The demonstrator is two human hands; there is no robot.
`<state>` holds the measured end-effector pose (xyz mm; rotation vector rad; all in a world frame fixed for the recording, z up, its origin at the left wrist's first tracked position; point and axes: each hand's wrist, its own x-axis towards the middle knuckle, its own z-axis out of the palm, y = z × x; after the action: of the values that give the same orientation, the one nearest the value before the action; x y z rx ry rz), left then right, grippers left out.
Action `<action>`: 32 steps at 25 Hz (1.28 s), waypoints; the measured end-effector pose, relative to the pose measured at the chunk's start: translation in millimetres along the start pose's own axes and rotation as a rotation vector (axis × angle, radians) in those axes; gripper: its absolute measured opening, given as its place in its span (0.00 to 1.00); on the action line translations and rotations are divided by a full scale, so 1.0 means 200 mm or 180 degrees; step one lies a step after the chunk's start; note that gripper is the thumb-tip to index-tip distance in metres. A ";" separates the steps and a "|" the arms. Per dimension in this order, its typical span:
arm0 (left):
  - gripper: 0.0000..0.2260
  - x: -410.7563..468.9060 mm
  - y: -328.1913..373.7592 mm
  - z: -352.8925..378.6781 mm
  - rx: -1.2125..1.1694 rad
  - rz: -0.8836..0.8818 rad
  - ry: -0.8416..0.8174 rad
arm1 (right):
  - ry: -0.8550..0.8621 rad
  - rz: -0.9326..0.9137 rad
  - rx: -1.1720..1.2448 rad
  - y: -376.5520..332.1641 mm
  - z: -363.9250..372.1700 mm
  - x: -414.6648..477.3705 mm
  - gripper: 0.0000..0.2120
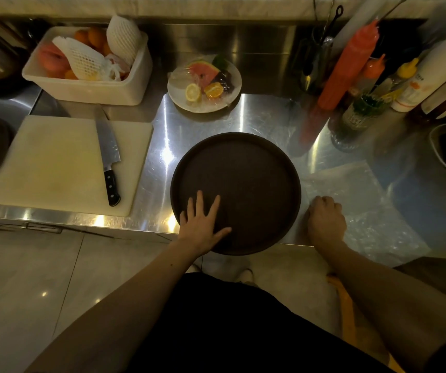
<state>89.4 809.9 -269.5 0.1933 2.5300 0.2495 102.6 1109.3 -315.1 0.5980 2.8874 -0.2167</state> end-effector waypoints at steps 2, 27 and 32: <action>0.46 0.03 -0.01 0.03 -0.0021 -0.0046 -0.0124 | -0.0074 -0.0136 0.0095 0.00 0.00 -0.01 0.15; 0.36 0.29 0.04 0.12 -0.0169 -0.0101 -0.0208 | 0.0187 0.0298 0.1354 -0.10 -0.01 0.12 0.09; 0.36 0.29 0.04 0.12 -0.0180 -0.0134 -0.0281 | 0.0430 0.0395 0.1590 -0.13 -0.06 0.15 0.08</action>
<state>56.4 832.9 -318.1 0.1259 2.4335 0.2890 64.3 1099.5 -306.3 0.8966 2.9107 -0.9279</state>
